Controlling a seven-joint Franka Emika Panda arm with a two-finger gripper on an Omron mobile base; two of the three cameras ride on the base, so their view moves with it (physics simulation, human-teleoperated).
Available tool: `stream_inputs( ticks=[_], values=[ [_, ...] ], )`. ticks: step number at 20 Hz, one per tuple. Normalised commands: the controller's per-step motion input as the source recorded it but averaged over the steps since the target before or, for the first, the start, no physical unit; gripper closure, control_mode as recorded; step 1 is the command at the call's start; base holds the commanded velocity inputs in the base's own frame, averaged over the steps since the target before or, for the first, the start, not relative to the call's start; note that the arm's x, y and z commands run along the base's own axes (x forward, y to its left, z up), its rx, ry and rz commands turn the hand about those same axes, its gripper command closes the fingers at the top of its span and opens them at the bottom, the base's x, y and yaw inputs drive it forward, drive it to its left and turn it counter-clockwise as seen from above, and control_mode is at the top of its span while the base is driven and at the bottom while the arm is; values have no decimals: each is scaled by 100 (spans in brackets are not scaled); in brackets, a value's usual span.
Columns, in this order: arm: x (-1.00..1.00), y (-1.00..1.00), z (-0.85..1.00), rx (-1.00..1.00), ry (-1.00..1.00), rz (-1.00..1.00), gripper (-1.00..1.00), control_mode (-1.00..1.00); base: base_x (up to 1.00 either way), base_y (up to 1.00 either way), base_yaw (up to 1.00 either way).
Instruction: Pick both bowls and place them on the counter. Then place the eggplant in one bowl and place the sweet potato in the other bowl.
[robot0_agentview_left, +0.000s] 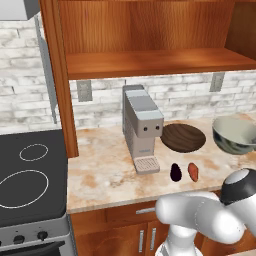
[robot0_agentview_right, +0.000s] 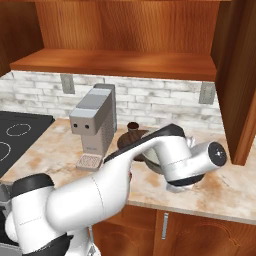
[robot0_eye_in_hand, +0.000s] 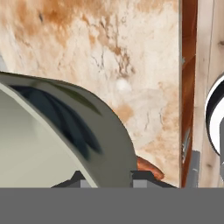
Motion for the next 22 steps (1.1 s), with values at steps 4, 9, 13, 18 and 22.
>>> stream_inputs(
  ticks=[4, 9, 13, 18, 22],
  values=[
    [6, -19, -50, 0, 4, 0, 100, -100, 0, 0, 0],
    [12, -14, -43, 0, 0, 0, 100, -100, 0, 0, 0],
    [21, -25, -35, 0, 0, 0, 100, -100, 0, 0, 0],
    [25, -22, -29, 0, 2, 0, 100, -100, 0, 0, 0],
    [23, -9, -24, 0, 2, 0, 100, -100, 0, 0, 0]
  ],
)
